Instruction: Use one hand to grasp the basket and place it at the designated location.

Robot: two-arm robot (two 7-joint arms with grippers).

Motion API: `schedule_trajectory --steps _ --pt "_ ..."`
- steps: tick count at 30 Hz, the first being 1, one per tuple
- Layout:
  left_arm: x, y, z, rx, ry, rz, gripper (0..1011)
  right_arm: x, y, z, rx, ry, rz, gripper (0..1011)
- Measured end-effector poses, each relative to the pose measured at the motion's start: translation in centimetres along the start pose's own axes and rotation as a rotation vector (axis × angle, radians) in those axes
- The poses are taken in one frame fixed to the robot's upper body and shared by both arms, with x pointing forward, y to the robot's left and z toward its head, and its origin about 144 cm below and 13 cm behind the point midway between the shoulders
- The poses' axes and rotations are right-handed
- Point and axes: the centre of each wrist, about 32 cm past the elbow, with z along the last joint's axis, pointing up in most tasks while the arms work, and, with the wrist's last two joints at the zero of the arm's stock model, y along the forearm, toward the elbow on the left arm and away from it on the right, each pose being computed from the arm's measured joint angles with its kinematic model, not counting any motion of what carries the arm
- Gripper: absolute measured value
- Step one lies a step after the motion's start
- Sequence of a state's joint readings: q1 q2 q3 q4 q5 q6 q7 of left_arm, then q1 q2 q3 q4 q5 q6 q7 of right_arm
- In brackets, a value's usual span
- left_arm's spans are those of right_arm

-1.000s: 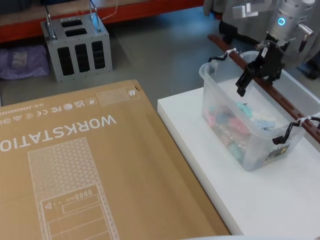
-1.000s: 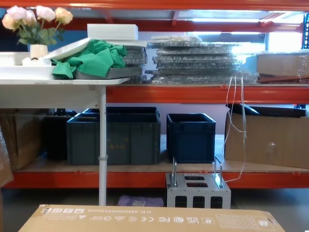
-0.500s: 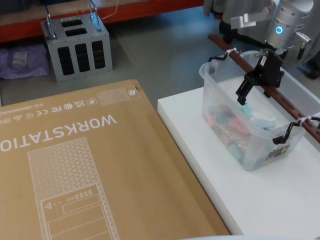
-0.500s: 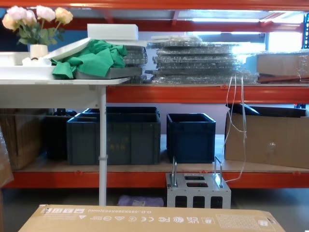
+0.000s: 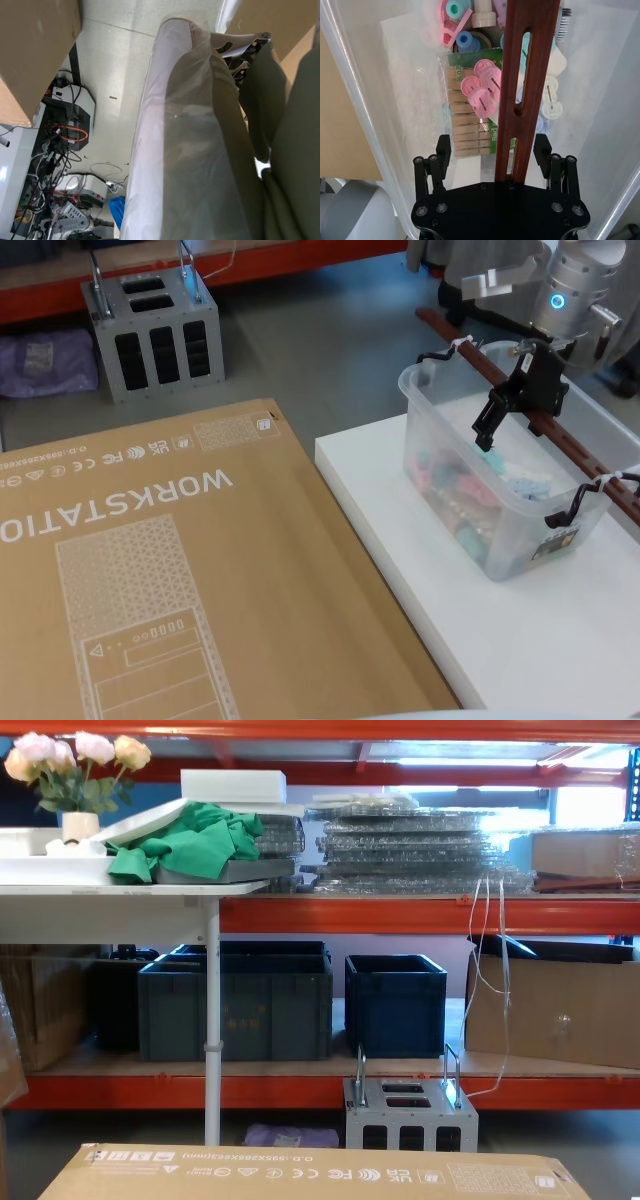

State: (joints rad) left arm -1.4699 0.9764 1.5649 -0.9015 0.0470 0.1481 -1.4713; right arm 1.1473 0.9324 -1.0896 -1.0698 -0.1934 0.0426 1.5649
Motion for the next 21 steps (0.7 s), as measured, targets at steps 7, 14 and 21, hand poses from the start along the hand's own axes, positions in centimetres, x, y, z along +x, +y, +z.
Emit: schedule_trajectory --steps 7,14,21 --pt "0.00 0.00 0.00 0.000 0.000 0.000 0 0.03 0.00 -0.13 -0.001 0.007 0.001 1001" --pt "0.00 0.00 0.00 0.000 0.000 0.000 0 0.14 0.19 -0.20 -0.001 0.011 0.005 942" --pt "0.00 0.00 0.00 0.000 0.000 0.000 0 0.09 0.28 -0.25 0.000 -0.001 -0.001 737"
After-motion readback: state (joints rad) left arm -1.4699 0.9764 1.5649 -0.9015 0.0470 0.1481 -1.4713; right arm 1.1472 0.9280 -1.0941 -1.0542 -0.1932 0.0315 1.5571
